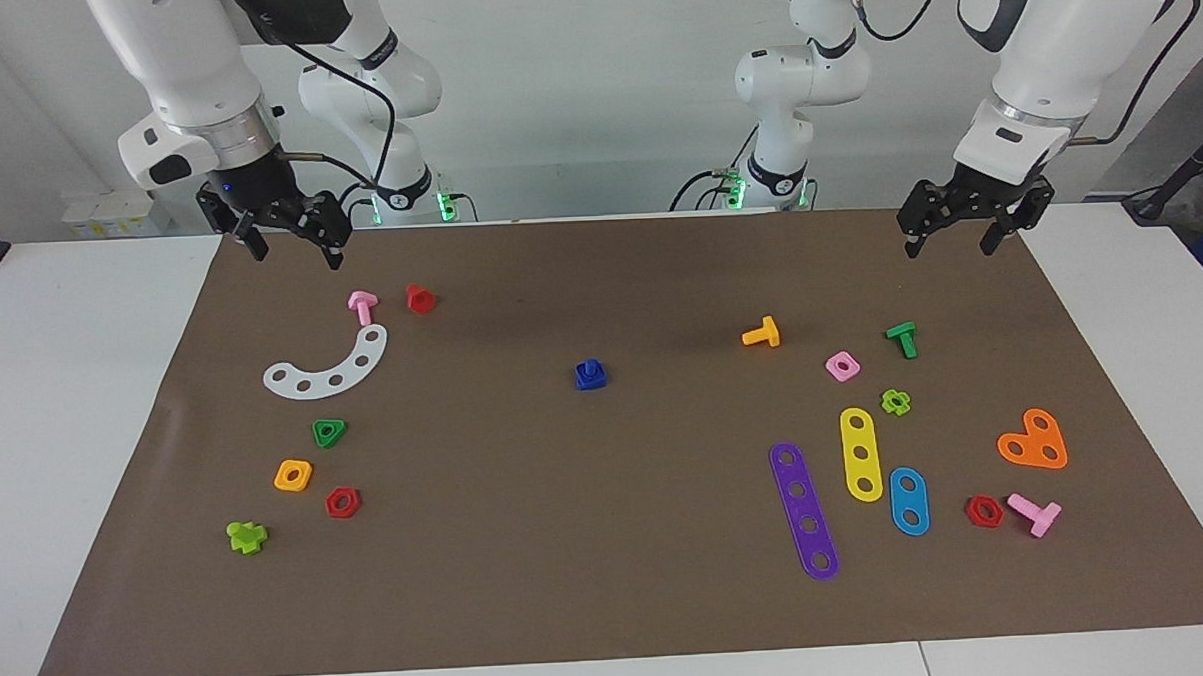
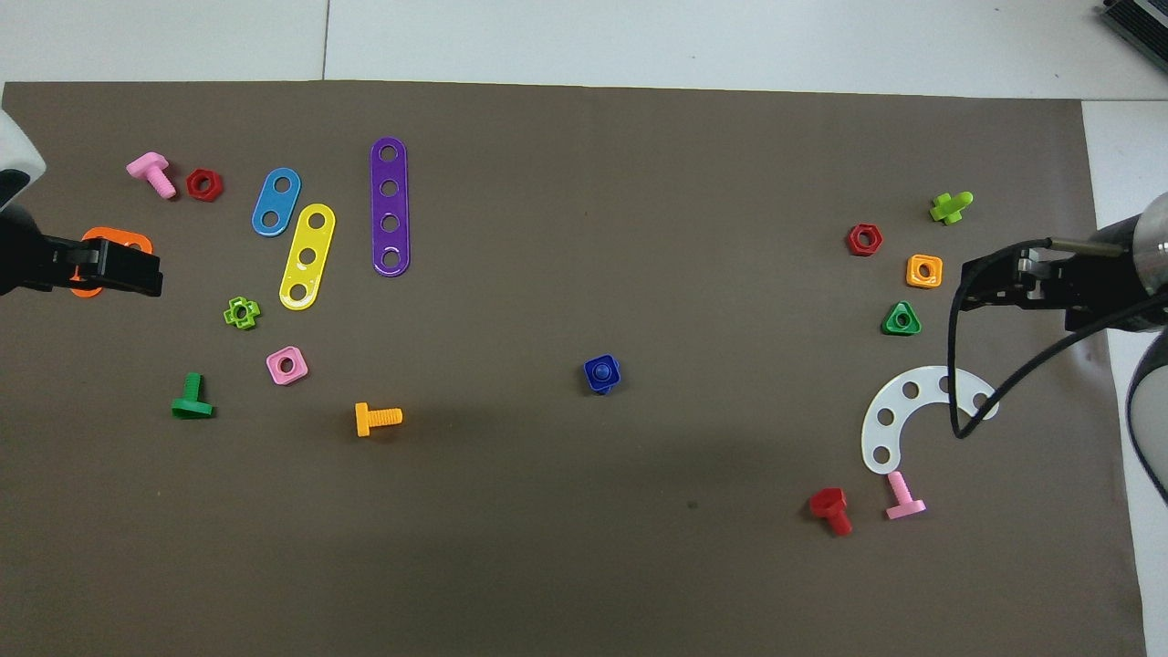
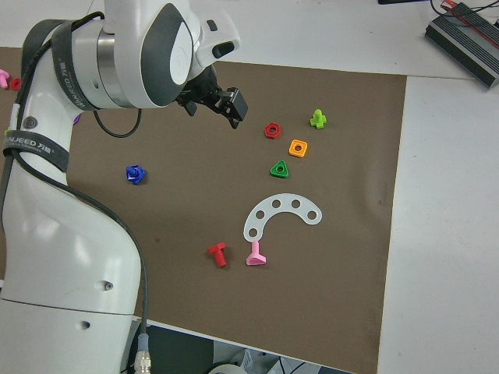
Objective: Unscrew and place screws in storage area
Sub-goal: 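Reach the left gripper to the blue nut on the blue screw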
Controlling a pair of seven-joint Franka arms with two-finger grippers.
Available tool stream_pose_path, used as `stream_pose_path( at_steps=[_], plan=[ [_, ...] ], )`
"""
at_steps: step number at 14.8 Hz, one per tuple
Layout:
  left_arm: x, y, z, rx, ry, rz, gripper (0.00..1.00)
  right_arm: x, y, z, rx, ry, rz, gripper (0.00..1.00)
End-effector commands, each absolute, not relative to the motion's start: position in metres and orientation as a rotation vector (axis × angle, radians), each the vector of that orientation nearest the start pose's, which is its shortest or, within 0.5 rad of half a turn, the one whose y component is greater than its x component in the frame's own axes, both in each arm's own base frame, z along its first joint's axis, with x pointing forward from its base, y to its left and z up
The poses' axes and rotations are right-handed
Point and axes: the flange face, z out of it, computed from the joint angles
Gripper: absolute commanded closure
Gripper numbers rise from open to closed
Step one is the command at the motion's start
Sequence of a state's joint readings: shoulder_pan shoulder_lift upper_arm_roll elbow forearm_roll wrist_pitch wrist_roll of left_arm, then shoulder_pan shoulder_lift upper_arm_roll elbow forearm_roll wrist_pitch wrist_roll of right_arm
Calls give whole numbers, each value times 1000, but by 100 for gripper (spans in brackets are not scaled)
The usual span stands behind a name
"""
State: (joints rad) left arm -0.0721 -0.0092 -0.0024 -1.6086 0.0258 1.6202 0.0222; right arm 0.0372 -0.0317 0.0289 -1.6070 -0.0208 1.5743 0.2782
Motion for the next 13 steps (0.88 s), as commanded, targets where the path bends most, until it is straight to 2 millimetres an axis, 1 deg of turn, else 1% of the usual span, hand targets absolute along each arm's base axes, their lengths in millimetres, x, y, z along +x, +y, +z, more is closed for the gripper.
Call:
stream_pose_path(
  at_steps=[1,3,4,6,8,10,11,12,13],
  plan=[
    [542,-36,616,-3125,190,-36,0,536,32,627,-3131,296,4,0],
    [540,-36,614,-3125,190,-19,0,536,32,627,-3131,296,4,0],
    [538,-41,610,-3124,205,-8,0,536,31,627,-3133,297,4,0],
    [533,-58,604,-3118,267,-3,0,536,32,626,-3132,296,6,0],
    [528,-95,597,-3111,338,37,0,536,32,626,-3132,296,6,0],
    [528,-132,587,-3144,216,44,0,536,32,626,-3132,296,6,0],
    [531,-159,575,-3178,151,63,0,536,32,626,-3132,296,6,0],
    [534,-181,567,-3201,96,52,0,536,32,626,-3132,296,6,0],
    [535,-209,555,-3209,64,46,0,536,31,626,-3133,297,6,0]
  ],
)
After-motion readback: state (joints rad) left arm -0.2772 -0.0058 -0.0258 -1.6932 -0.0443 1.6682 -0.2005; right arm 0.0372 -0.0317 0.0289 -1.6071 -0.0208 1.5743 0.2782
